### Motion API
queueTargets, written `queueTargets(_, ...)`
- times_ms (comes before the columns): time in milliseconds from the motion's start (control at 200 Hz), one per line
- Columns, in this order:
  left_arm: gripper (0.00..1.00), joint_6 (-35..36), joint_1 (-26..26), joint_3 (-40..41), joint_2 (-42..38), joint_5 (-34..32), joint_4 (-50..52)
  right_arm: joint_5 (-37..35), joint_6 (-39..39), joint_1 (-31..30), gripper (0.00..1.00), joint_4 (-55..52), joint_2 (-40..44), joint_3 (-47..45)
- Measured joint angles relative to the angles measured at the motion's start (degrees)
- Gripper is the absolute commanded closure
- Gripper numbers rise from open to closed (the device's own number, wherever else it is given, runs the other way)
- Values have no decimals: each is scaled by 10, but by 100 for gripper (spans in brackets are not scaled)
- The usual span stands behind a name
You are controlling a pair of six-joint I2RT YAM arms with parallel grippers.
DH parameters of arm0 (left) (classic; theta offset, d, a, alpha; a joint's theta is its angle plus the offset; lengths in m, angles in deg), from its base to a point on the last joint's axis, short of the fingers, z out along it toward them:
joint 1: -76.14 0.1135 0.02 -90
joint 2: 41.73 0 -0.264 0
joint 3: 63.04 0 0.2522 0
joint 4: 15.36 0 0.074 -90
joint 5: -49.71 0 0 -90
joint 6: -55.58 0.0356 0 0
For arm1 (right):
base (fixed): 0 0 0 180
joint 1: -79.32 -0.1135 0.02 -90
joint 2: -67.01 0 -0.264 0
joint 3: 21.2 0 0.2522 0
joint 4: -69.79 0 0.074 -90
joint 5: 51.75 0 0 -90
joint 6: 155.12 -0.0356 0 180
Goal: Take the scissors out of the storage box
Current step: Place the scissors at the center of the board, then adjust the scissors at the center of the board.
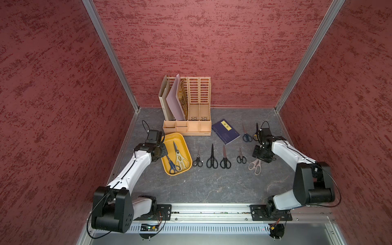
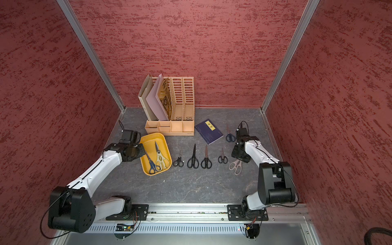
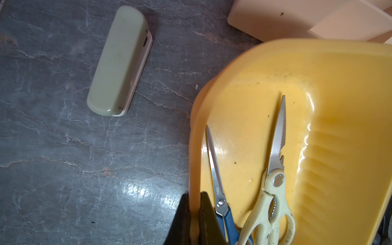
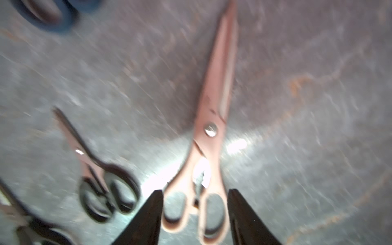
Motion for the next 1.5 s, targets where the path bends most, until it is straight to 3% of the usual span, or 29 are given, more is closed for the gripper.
queueTargets(185, 100, 6, 0, 0, 0, -5, 0, 35, 6, 35, 32, 33, -66, 13)
queueTargets(401, 100, 8, 0, 0, 8, -15, 2, 38, 22, 92, 24, 45, -48, 0)
queueTargets(621, 100, 8, 0, 0, 9, -21, 3, 71, 58, 122, 24, 86, -68, 1)
queueTargets(1162, 100, 15, 0, 0, 13, -26, -2, 190, 80, 118, 31, 154, -117, 29)
queueTargets(1362, 100, 19, 0, 0, 13, -26, -2, 188, 76, 107, 32, 156, -118, 30)
queueTargets(1503, 100, 19, 0, 0, 11, -26, -2, 146, 76, 102, 33, 130, -87, 29)
